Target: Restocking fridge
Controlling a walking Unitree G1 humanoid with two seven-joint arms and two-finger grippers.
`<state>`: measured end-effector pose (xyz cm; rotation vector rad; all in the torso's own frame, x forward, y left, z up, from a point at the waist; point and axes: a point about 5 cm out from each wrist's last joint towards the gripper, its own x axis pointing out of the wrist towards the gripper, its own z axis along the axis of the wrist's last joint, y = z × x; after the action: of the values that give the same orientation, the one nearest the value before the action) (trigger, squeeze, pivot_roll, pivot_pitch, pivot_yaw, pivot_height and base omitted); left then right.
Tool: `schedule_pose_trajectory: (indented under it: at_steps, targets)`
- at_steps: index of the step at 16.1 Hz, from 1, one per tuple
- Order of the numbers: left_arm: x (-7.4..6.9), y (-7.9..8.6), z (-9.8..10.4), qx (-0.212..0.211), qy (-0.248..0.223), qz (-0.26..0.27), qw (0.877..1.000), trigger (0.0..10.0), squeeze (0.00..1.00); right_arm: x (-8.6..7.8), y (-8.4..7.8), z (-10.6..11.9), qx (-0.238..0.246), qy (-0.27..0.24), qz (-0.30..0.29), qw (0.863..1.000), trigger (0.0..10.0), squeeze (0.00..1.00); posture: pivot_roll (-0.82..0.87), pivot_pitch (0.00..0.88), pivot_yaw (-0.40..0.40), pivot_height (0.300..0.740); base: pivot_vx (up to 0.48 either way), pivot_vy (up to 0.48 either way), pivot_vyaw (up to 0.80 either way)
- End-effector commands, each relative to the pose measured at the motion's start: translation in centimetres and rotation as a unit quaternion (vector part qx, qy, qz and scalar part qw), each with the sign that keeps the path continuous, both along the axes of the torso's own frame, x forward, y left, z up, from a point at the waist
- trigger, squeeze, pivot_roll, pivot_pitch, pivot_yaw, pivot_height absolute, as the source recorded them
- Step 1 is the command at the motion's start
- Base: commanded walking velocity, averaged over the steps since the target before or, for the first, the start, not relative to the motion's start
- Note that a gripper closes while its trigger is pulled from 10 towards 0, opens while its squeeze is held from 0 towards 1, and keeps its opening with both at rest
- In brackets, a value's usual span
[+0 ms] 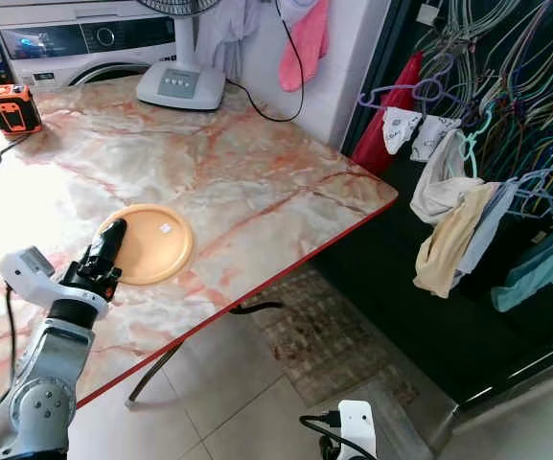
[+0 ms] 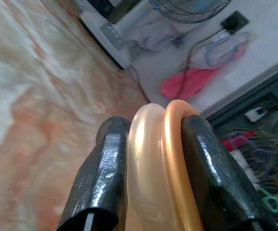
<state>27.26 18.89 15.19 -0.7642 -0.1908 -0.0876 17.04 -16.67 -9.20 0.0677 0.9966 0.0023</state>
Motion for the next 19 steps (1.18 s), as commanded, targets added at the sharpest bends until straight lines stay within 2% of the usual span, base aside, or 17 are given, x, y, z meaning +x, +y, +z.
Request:
schedule_pose_trajectory:
  at_steps: [1,8,19]
  targets:
    - [-0.2,-0.9,0.8,-0.006,-0.013,-0.026,1.000,10.0,0.00,0.0,-0.7,0.1,-0.009,-0.001,-0.008,1.000,10.0,0.00,-0.04,0.030,-0.142,0.740,0.000,0.000,0.00]
    - [-0.6,-1.3,-0.2,0.005,0.018,-0.025,1.000,10.0,0.00,-0.2,-0.7,0.0,-0.009,0.000,-0.007,1.000,10.0,0.00,-0.04,0.000,-0.136,0.740,0.000,0.000,0.00]
    - [-0.4,-1.3,-0.2,0.008,0.019,-0.035,0.999,10.0,0.00,-0.5,-0.4,-0.2,-0.005,0.002,-0.008,1.000,10.0,0.00,-0.03,0.000,-0.116,0.740,0.000,0.000,0.00]
